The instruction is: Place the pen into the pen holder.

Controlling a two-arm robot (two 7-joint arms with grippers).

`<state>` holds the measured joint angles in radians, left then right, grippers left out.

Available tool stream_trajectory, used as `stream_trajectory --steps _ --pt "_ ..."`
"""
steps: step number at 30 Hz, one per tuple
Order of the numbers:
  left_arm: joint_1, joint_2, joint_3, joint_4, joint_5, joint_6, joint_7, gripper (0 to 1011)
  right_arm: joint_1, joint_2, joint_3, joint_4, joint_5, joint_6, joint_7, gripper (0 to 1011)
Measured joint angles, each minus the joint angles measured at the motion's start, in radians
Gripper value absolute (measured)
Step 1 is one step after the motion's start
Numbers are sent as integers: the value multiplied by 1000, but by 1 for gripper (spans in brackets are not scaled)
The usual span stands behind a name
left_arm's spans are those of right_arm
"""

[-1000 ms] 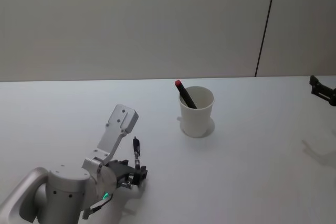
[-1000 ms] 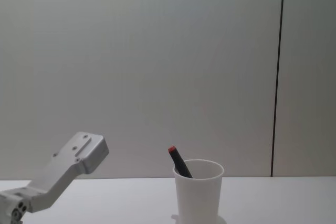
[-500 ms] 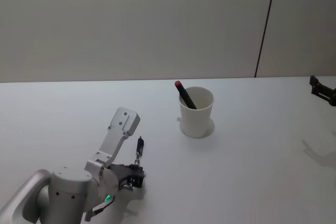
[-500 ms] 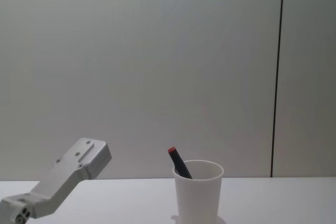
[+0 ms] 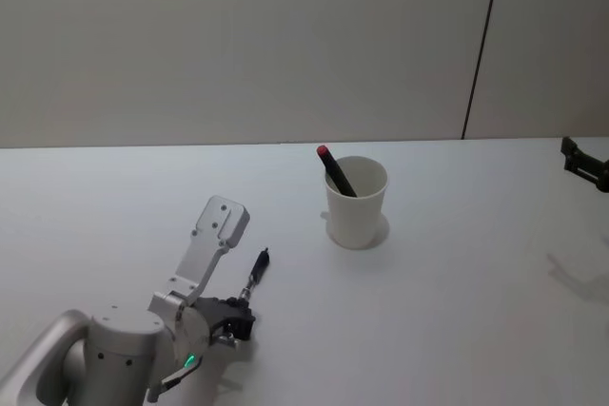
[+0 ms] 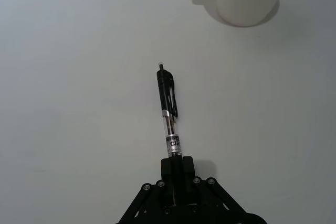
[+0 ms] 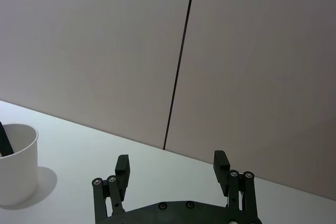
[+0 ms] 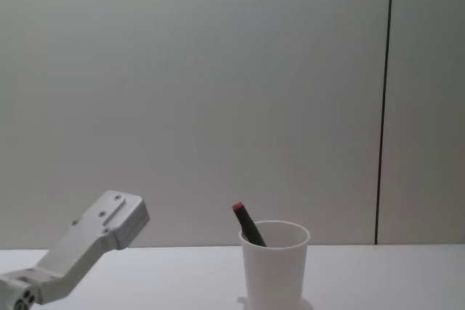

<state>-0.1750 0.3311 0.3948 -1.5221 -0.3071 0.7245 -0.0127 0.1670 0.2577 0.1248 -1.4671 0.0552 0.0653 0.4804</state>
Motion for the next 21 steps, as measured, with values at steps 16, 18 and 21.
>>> stream_trajectory --steps 16,18,21 --pt "29 30 -7 -108 95 -34 46 132 0 0 0 0 0 0 0 1002" --pt "32 33 -7 -118 109 -39 47 132 0 0 0 0 0 0 0 1002" --pt "37 42 -7 -138 134 -52 46 131 0 0 0 0 0 0 0 1002"
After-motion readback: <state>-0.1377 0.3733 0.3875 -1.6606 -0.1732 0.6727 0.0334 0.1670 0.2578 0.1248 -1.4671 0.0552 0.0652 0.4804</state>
